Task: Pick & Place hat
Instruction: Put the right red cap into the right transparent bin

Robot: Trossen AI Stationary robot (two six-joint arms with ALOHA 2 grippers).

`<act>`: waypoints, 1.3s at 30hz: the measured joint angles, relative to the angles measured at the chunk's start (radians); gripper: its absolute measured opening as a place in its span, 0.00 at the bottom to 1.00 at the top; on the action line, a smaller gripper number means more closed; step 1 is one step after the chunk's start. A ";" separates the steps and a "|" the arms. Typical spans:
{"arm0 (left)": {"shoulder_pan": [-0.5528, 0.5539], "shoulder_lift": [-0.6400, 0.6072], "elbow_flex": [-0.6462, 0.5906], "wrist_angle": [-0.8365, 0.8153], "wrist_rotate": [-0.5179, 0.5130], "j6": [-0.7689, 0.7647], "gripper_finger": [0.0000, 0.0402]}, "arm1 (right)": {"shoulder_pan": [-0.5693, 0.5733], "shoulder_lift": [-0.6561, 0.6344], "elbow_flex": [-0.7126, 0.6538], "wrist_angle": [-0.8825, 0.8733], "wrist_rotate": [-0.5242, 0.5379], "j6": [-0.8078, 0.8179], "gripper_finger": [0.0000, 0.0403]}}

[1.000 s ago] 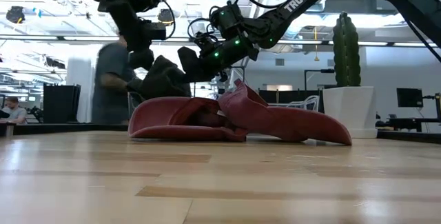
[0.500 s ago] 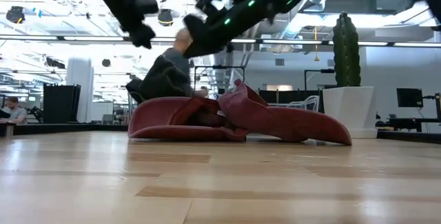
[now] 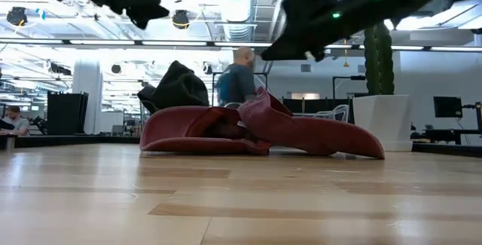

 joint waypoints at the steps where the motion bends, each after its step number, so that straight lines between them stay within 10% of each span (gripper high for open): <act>1: -0.022 -0.002 -0.032 0.035 0.040 -0.010 0.42 | 0.013 -0.015 -0.014 0.006 0.000 -0.001 0.00; 13: -0.307 0.107 -0.254 0.325 0.080 0.068 0.42 | 0.203 -0.073 -0.025 -0.256 -0.026 0.073 0.03; 21: -0.427 0.266 -0.254 0.487 0.080 0.104 0.42 | 0.290 -0.073 -0.025 -0.291 0.272 0.101 0.18; 39: -0.443 0.516 -0.254 0.807 -0.141 -0.072 0.42 | 0.269 0.074 -0.019 -0.633 0.121 0.445 0.62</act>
